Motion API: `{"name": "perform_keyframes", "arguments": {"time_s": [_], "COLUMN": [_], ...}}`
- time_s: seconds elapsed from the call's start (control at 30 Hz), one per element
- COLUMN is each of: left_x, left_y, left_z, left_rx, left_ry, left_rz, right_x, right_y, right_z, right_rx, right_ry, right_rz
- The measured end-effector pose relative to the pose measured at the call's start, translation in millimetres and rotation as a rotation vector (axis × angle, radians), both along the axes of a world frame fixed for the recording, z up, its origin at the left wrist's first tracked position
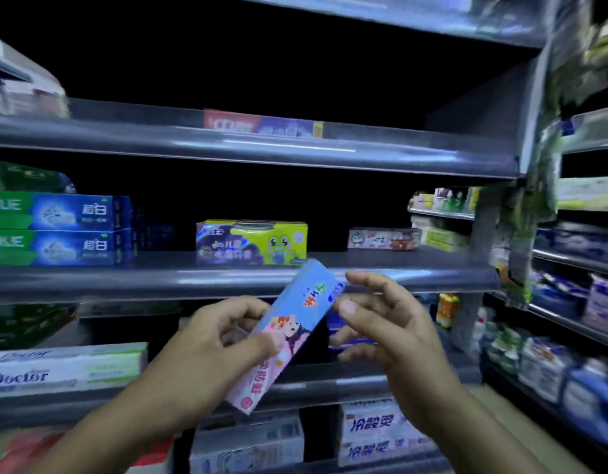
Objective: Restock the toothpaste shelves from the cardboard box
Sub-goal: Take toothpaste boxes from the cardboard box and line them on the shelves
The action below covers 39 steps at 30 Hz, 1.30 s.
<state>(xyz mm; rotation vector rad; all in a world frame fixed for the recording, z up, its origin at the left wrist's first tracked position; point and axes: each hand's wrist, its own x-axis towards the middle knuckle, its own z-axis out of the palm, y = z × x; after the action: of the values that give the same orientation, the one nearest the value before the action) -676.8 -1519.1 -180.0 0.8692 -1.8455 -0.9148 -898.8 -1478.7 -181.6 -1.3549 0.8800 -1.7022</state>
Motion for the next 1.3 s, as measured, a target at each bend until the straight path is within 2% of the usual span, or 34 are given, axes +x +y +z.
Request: {"name": "perform_keyframes", "arguments": {"time_s": [0.07,0.2,0.4,0.53,0.6,0.73,0.8,0.87,0.97,1.0,1.1,1.17,1.2,1.3], "left_x": [-16.9,-43.7,-58.9,-63.2,-71.3,-113.4,-132.6,-139.5,-143.8,-148.2,-162.9,-169.1,-171.0,-174.0], "left_y": [-0.2,-6.2,-19.4,-19.8,-16.3,-7.7,-5.9,-10.5,-17.8,-19.8,-30.5,-43.4,-50.7,-79.7], "left_z": [8.4,22.1,31.6,36.2,44.3,64.8,74.4,82.0,88.3,88.0,86.0,87.7,89.2,93.8], "left_rx": [-0.004,0.114,0.137,0.089,0.035,-0.069,-0.102,-0.099,0.058,0.108,0.171,0.147,0.117,-0.05], "left_ry": [-0.076,-0.01,0.063,0.039,0.015,-0.056,-0.063,0.041,0.36,0.445,0.552,0.509,0.446,0.216], "left_rz": [-0.059,-0.158,-0.117,-0.094,-0.103,-0.187,-0.193,-0.151,-0.154,-0.169,-0.178,-0.109,-0.052,0.171], "right_x": [-18.8,-47.8,-80.0,-101.3,-109.6,-109.4,-108.5,-116.4,-130.4,-133.9,-145.0,-156.1,-161.5,-177.8], "right_y": [0.6,0.4,0.0,0.2,-1.5,-7.4,-8.0,-5.0,1.4,1.1,-8.0,-16.5,-21.0,-40.9], "right_z": [7.8,15.3,13.4,12.7,17.6,36.3,42.9,42.5,29.3,25.0,27.3,40.6,48.6,70.1], "right_rx": [-0.012,-0.031,-0.049,-0.065,-0.105,-0.22,-0.262,-0.231,-0.037,0.008,0.011,-0.028,-0.056,-0.107], "right_ry": [0.009,0.014,-0.126,-0.213,-0.176,0.078,0.128,0.125,0.315,0.323,0.072,-0.029,-0.017,0.153], "right_rz": [0.014,-0.009,-0.019,-0.039,-0.069,-0.107,-0.085,-0.078,-0.116,-0.105,-0.075,-0.12,-0.173,-0.411]}}
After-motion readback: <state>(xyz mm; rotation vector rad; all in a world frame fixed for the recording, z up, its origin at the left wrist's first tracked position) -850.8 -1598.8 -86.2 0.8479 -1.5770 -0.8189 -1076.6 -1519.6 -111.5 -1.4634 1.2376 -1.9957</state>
